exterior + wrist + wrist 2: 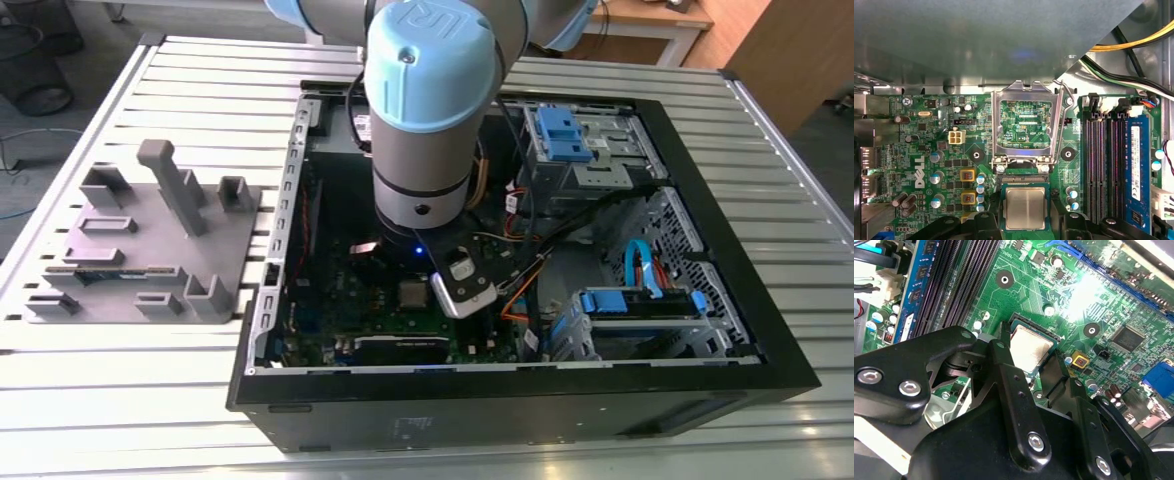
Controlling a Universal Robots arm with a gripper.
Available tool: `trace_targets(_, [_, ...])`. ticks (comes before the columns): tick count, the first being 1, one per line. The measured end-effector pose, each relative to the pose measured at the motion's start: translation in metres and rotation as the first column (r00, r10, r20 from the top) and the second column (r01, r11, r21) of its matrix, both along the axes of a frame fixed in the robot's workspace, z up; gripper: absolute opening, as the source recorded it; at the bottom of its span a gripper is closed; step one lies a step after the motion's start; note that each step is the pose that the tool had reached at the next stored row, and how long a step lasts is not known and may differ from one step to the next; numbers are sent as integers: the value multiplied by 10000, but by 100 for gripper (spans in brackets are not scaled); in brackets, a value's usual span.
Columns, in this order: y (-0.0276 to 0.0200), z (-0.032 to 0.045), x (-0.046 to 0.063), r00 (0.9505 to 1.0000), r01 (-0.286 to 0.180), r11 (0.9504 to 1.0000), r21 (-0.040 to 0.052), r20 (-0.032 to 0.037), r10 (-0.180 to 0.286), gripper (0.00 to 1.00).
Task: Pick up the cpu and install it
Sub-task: 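Place the cpu into insertion slot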
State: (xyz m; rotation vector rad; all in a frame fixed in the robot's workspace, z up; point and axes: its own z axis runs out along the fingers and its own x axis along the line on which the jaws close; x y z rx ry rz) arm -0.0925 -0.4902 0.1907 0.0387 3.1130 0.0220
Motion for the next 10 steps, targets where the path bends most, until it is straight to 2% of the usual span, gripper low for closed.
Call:
trace_targets(4, [0,0,-1,10000,0,10000,0,0,0,48])
trace_targets(5, [0,-1,-2,10000,0,10000,0,0,0,55])
trace_targets(10, [0,2,-4,10000,0,10000,-2,-1,0,55])
